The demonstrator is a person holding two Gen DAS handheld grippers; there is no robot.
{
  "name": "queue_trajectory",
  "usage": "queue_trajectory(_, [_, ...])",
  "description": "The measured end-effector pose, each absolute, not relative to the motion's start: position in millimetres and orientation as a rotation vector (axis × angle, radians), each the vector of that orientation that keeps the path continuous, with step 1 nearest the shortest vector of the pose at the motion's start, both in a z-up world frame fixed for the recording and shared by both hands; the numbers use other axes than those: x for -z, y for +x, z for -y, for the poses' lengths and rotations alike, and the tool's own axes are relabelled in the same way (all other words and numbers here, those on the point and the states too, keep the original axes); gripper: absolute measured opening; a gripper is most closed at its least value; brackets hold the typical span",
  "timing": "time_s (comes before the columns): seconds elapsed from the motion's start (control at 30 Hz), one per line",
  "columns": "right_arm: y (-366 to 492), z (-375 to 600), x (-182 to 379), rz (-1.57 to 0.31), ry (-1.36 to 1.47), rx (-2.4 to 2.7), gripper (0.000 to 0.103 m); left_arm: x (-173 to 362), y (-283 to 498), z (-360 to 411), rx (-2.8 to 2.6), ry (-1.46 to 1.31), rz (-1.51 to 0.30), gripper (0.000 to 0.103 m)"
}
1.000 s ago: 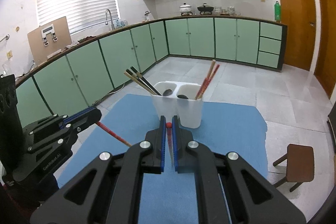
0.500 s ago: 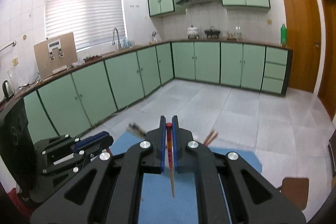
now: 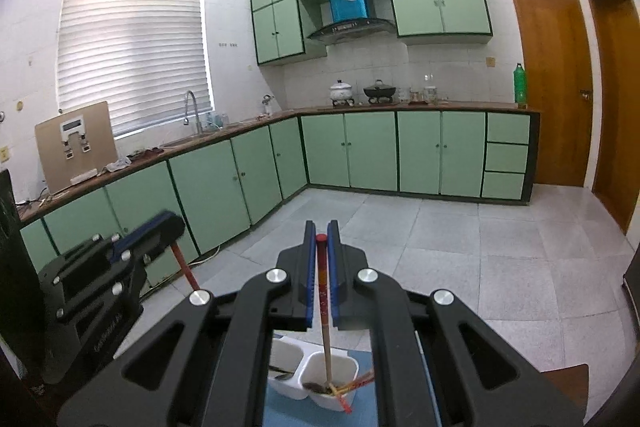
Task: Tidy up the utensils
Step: 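Lift both chopsticks and lower them into the white holder, then open both grippers and withdraw from the holder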
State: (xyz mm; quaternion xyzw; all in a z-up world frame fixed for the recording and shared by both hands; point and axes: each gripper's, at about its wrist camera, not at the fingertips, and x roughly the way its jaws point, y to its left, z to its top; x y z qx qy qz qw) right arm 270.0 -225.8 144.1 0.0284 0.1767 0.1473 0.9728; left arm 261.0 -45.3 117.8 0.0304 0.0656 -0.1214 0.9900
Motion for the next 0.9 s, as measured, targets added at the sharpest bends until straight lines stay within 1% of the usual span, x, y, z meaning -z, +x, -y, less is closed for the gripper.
queue_trajectory(0.1, [283.9,221.3,-122.7,-0.381,0.047,-0.270,0.005,-98.2,284.5,46.4,0.223,0.030,-0.151,0.005])
queue_trajectory(0.23, [298.1,212.9,-86.7,-0.472,0.046,-0.276,0.005,-61.8,306.4,45.1,0.205,0.005,-0.264,0.006])
queue_trajectory(0.37, [298.5,208.4,-63.6,-0.526,0.023,-0.256,0.011,-30.3,311.7,37.4,0.198,-0.002,-0.363,0.007])
queue_trajectory(0.43, [293.7,209.1,-59.0,-0.526,0.023,-0.251,0.018,-21.6,306.0,32.1,0.197,-0.014,-0.390,0.013])
queue_trajectory(0.47, [289.3,210.0,-58.4,-0.519,0.021,-0.247,0.026,-20.1,302.3,29.3,0.202,-0.026,-0.392,0.015])
queue_trajectory(0.53, [277.7,213.0,-59.8,-0.501,0.015,-0.242,0.030,-19.8,292.4,23.5,0.199,-0.042,-0.397,0.026])
queue_trajectory(0.57, [273.4,213.9,-60.8,-0.496,0.014,-0.242,0.036,-21.5,289.6,21.6,0.202,-0.042,-0.398,0.027])
queue_trajectory(0.6, [265.0,216.0,-62.1,-0.485,0.015,-0.242,0.044,-23.1,283.1,19.1,0.209,-0.046,-0.394,0.031])
queue_trajectory(0.63, [255.1,217.7,-63.3,-0.474,0.013,-0.240,0.047,-25.2,275.9,16.5,0.205,-0.046,-0.396,0.036])
queue_trajectory(0.7, [237.7,221.3,-64.6,-0.458,-0.005,-0.225,0.058,-28.3,267.0,13.1,0.213,-0.053,-0.399,0.044])
queue_trajectory(0.73, [227.1,223.2,-64.6,-0.451,-0.017,-0.215,0.060,-29.1,254.8,10.4,0.214,-0.055,-0.396,0.050])
queue_trajectory(0.8, [208.8,226.2,-62.2,-0.441,-0.023,-0.212,0.070,-30.3,241.5,6.8,0.206,-0.047,-0.402,0.057])
queue_trajectory(0.83, [195.4,227.4,-59.3,-0.440,-0.026,-0.210,0.073,-31.0,235.1,5.6,0.207,-0.047,-0.403,0.059])
queue_trajectory(0.9, [176.7,228.5,-54.2,-0.440,-0.024,-0.208,0.084,-27.8,214.3,1.5,0.207,-0.048,-0.410,0.062])
